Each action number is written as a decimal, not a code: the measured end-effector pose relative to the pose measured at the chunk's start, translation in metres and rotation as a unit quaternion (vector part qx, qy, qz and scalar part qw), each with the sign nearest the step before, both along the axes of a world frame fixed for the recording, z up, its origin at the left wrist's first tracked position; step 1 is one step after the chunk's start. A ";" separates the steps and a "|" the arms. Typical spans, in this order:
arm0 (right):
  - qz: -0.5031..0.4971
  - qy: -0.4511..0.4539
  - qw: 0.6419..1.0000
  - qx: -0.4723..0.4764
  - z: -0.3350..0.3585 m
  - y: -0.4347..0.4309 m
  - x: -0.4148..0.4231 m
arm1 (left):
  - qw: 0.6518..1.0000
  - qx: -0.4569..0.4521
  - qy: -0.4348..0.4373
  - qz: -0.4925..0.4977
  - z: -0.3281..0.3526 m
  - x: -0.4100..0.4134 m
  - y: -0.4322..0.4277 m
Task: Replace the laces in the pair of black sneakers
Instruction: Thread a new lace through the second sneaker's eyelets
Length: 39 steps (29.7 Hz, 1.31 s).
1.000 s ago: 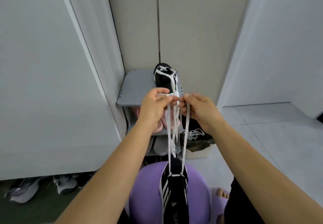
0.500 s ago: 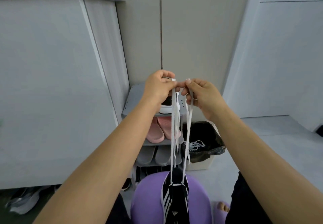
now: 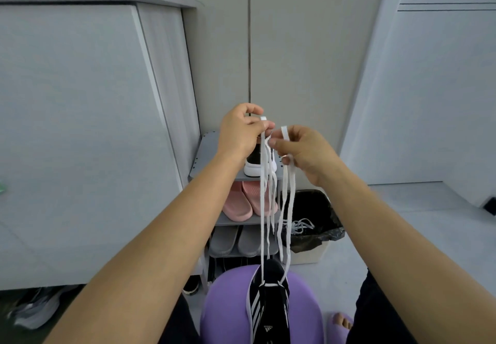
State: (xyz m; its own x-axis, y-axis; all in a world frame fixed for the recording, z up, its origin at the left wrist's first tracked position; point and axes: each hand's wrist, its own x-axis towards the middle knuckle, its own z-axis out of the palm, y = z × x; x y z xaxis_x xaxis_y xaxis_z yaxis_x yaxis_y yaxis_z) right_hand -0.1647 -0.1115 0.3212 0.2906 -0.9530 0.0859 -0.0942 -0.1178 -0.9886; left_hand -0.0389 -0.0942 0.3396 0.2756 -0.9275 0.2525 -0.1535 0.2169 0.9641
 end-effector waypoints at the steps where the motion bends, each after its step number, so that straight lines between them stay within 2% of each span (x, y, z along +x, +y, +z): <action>1: -0.001 0.014 1.000 0.003 -0.005 0.001 0.002 | 1.000 -0.005 -0.011 -0.002 0.000 -0.001 0.000; 4: -0.015 0.009 1.000 -0.010 -0.011 0.002 0.008 | 0.999 -0.013 -0.036 -0.005 0.000 -0.002 0.001; 8: -0.053 0.012 0.998 -0.033 -0.014 -0.007 0.007 | 0.998 0.015 0.054 -0.010 -0.030 0.011 0.006; 11: -0.023 0.092 0.995 0.035 -0.051 -0.004 -0.002 | 0.984 0.163 0.060 0.031 -0.109 0.024 0.019; 13: -0.003 0.140 0.986 0.093 -0.093 0.005 -0.009 | 0.961 0.272 0.017 0.035 -0.178 0.029 0.037; 15: 0.013 0.157 0.976 0.148 -0.136 0.019 -0.012 | 0.923 0.381 -0.059 0.007 -0.237 0.024 0.059; 17: 0.014 0.170 0.968 0.182 -0.178 0.032 -0.013 | 0.891 0.441 -0.110 0.006 -0.286 0.010 0.073; 20: 0.007 0.240 0.953 0.184 -0.230 0.046 -0.015 | 0.852 0.508 -0.123 0.021 -0.305 -0.015 0.077; 23: 0.019 0.324 0.923 0.208 -0.257 0.065 -0.018 | 0.851 0.512 -0.085 0.074 -0.312 -0.026 0.066; 29: 0.007 0.324 0.926 0.192 -0.274 0.071 -0.014 | 0.864 0.477 -0.097 0.128 -0.319 -0.036 0.052; 32: 0.007 0.322 0.929 0.181 -0.275 0.070 -0.016 | 0.888 0.428 0.026 0.167 -0.321 -0.031 0.047; 35: 0.009 0.352 0.922 0.160 -0.274 0.068 -0.020 | 0.879 0.374 0.176 0.239 -0.318 -0.012 0.041; 37: 0.016 0.346 0.924 0.160 -0.271 0.068 -0.022 | 0.875 0.359 0.218 0.240 -0.314 0.001 0.035; 39: 0.029 0.322 0.934 0.154 -0.268 0.066 -0.022 | 0.883 0.361 0.216 0.206 -0.306 0.003 0.033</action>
